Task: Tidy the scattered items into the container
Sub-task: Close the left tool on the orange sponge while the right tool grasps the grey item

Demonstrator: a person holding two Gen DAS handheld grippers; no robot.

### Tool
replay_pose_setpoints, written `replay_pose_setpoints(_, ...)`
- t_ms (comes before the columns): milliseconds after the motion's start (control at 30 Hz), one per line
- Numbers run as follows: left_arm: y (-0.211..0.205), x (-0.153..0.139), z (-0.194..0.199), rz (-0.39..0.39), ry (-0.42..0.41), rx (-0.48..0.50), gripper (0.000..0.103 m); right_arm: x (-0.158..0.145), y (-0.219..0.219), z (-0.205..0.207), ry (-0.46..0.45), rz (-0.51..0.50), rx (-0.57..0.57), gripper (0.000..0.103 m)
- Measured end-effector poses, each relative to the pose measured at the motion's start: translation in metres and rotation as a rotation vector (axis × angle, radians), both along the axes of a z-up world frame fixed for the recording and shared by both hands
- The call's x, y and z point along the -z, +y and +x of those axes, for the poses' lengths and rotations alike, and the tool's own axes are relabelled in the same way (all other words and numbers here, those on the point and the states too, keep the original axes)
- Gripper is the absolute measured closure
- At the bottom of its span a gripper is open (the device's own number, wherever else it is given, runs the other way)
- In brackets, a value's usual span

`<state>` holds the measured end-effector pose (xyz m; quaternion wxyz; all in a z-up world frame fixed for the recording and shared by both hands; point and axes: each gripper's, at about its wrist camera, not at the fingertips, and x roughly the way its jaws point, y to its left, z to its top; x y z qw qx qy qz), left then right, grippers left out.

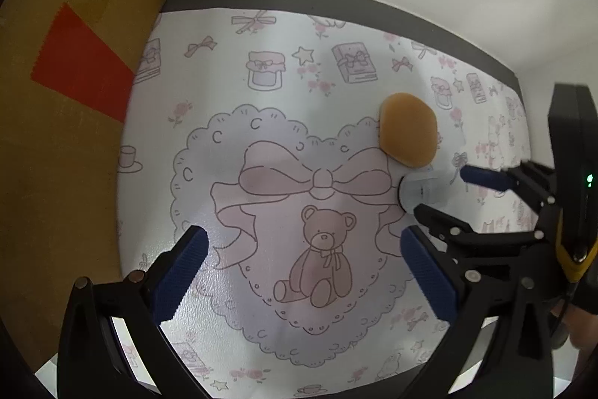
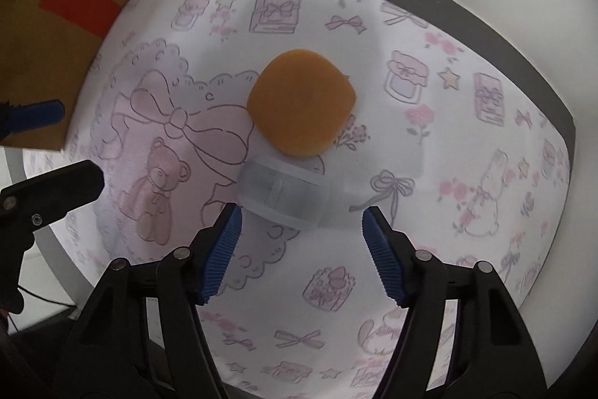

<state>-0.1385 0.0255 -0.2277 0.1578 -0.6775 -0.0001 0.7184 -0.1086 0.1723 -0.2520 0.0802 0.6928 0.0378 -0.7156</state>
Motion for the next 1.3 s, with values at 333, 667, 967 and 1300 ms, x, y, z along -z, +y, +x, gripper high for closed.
replay_pose_setpoints(333, -0.006, 0.01, -0.003, -0.015, -0.033, -0.014, 0.0, 0.014, -0.022, -0.005, -0.015, 0.011, -0.127, 0.033)
replay_pose_setpoints(667, 0.021, 0.011, -0.008, -0.007, -0.028, 0.037, 0.0, 0.009, -0.004, 0.001, -0.026, 0.013, -0.034, 0.062)
replay_pose_setpoints(967, 0.069, 0.008, -0.029, -0.002, 0.009, 0.077, 0.0, -0.004, 0.056, 0.009, 0.015, -0.118, 0.242, 0.063)
replay_pose_setpoints(1300, 0.12, 0.026, -0.047, -0.072, 0.034, 0.125, 0.001, -0.017, 0.116, -0.001, 0.09, -0.149, 0.418, 0.063)
